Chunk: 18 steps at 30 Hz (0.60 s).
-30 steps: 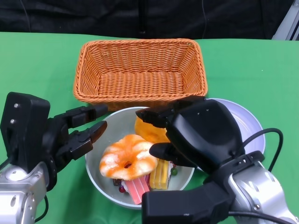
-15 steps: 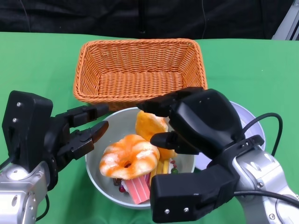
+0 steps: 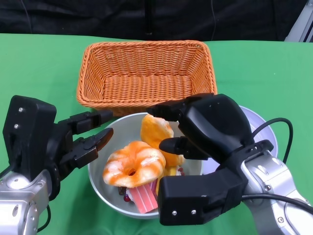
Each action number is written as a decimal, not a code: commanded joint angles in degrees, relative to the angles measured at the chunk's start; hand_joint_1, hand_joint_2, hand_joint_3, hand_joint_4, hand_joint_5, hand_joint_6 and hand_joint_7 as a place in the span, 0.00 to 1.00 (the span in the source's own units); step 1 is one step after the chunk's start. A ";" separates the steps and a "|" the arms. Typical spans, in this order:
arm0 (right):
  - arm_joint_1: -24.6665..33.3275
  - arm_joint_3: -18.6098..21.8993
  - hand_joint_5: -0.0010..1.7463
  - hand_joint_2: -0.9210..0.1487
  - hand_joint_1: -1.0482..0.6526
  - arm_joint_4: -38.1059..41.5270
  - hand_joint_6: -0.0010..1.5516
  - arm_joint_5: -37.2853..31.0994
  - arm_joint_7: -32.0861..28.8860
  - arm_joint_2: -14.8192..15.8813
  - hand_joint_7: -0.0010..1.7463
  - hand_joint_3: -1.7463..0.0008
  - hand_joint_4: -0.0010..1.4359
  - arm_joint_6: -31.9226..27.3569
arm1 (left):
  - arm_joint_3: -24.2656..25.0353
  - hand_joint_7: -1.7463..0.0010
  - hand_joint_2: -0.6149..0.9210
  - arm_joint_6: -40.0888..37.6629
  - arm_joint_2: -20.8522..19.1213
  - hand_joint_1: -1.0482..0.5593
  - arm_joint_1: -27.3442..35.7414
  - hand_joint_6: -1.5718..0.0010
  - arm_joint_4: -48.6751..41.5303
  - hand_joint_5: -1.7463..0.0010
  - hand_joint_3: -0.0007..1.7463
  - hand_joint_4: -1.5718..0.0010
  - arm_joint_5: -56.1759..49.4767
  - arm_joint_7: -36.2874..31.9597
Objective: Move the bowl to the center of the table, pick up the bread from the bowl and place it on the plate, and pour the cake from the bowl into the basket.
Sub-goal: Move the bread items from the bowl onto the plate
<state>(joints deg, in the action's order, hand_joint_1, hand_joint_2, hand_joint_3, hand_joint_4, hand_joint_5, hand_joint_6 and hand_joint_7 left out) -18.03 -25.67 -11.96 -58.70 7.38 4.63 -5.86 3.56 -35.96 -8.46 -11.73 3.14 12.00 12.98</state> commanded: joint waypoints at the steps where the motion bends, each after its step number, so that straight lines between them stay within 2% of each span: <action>1: 1.17 -0.90 0.04 0.00 0.28 0.50 0.46 -0.19 -1.29 0.76 0.01 0.95 0.54 0.07 | 0.12 0.99 1.00 0.12 -0.86 0.37 0.21 0.64 0.94 0.72 0.19 0.80 0.25 0.50; 12: 3.00 -3.82 0.05 0.00 0.28 0.97 0.48 -0.94 -0.72 1.58 0.01 0.94 0.56 -0.60 | 0.41 0.99 1.00 0.25 -0.25 0.38 0.27 0.62 1.11 0.70 0.18 0.75 0.71 0.35; 18: 2.46 -3.85 0.04 0.00 0.28 2.99 0.48 -0.63 -0.94 1.71 0.01 0.95 0.55 -0.69 | 0.60 0.99 1.00 0.05 -0.02 0.37 0.18 0.61 1.30 0.71 0.19 0.77 0.88 0.29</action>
<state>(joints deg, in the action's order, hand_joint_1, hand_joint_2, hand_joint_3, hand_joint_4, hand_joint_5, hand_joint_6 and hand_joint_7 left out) -15.53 -29.64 -9.73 -59.64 6.71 5.68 -6.29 3.90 -35.72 -8.37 -11.70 3.28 12.13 13.14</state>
